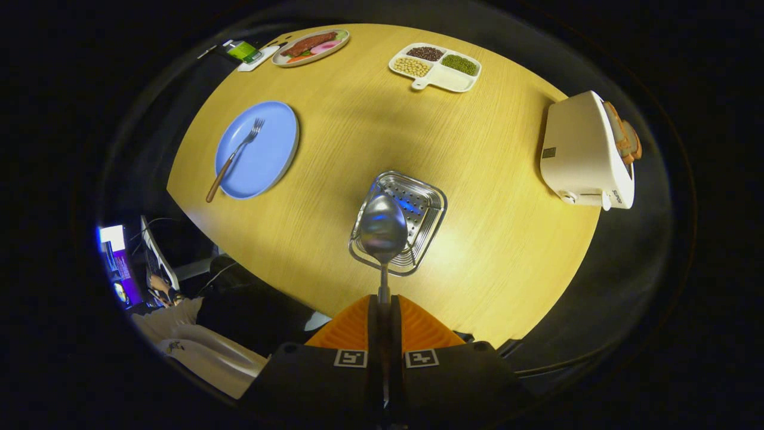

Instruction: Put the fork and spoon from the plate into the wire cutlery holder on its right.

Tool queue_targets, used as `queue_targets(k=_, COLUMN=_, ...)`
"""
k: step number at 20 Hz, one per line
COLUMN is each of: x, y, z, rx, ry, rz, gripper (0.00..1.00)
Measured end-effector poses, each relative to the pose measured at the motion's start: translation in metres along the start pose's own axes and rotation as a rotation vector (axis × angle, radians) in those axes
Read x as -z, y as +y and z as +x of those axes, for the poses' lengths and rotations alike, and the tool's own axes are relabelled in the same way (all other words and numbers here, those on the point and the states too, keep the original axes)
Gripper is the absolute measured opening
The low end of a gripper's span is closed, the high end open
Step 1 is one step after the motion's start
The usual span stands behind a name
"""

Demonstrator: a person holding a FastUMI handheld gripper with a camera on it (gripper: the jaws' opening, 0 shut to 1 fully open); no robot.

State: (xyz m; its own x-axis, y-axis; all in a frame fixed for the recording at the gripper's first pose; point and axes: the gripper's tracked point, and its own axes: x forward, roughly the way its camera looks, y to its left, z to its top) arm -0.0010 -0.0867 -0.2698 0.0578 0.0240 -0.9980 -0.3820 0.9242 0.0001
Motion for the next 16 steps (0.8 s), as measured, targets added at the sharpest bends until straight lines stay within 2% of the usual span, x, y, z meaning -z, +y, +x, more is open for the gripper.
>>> queue_targets(k=7, x=-0.013, y=-0.008, z=0.018, rx=-0.018, ry=0.095, rz=-0.008, gripper=0.10)
queue_targets(k=16, x=-0.034, y=-0.010, z=0.022, rx=-0.017, ry=0.021, rz=0.036, gripper=0.12)
